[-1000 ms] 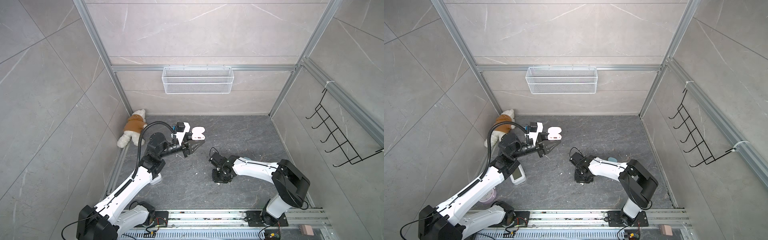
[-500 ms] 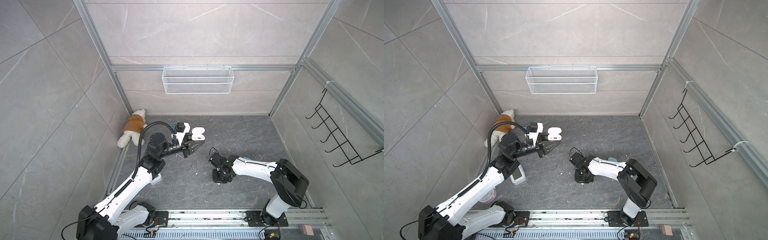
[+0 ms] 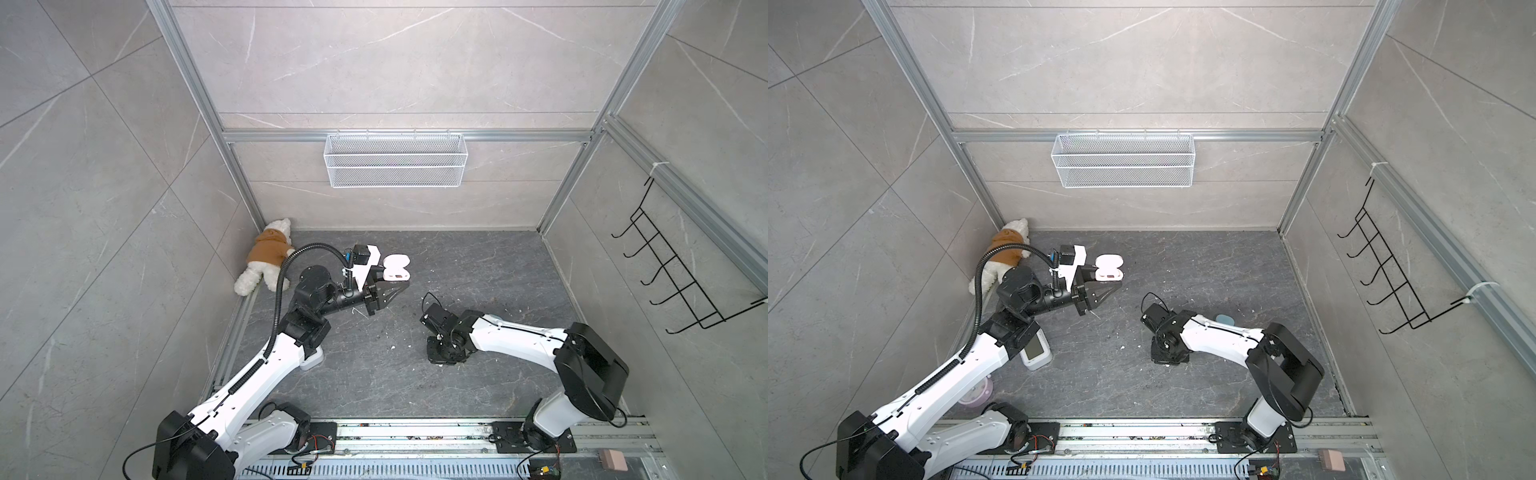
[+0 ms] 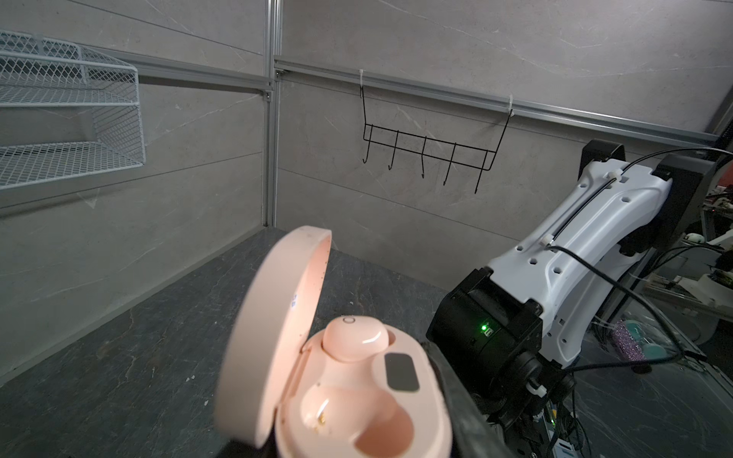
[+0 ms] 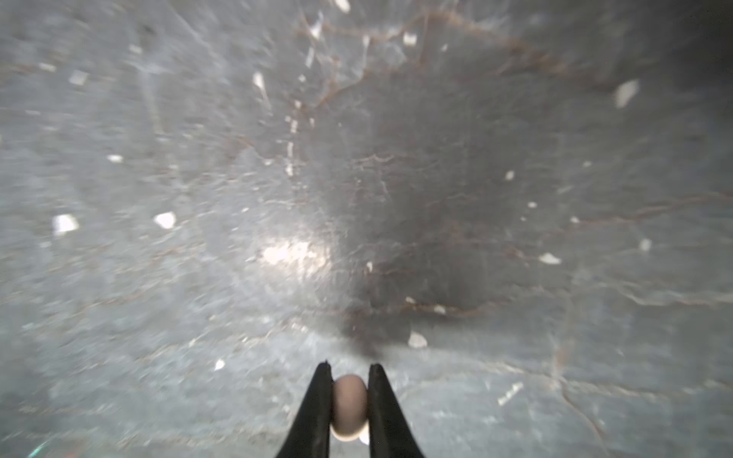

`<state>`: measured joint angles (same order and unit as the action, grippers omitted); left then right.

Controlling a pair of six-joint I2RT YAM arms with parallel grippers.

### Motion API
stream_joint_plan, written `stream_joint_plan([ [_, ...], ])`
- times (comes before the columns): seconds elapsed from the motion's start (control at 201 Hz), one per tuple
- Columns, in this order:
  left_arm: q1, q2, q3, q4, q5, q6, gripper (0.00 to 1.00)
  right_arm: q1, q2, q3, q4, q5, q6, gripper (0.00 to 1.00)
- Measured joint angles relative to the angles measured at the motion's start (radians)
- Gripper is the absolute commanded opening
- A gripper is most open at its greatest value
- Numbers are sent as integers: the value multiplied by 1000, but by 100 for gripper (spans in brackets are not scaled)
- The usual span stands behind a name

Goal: Insert the wireless bluetooth earbuds into the charging case
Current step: 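Lift the second peach earbud with the right gripper, then carry the earbud with the right gripper toward the case in the left gripper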

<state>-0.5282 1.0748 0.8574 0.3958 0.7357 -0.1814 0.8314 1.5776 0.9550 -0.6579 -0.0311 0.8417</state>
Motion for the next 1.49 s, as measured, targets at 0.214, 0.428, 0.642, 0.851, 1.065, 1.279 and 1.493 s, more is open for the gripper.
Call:
stream_joint_plan([
  [0.214, 0, 0, 0, 1, 0, 0, 1, -6, -165, 89, -89, 18, -6, 17],
  [0.428, 0, 10, 0, 2, 0, 0, 1, -23, -291, 270, -171, 45, -37, 17],
  [0.642, 0, 22, 0, 5, 1, -1, 1, -24, -374, 394, -206, 55, -54, 18],
  [0.851, -15, 25, 0, 10, 2, 0, 1, -24, -435, 477, -184, 45, -83, 18],
  [1.065, -65, 34, 3, 20, 0, 14, 1, -24, -457, 506, -72, -30, -103, 18],
  [1.279, -95, 81, 3, 106, -1, 17, 1, -24, -475, 512, 45, -106, -104, 18],
  [1.493, -126, 136, 3, 197, 0, 14, 1, -24, -492, 489, 166, -180, -92, 19],
])
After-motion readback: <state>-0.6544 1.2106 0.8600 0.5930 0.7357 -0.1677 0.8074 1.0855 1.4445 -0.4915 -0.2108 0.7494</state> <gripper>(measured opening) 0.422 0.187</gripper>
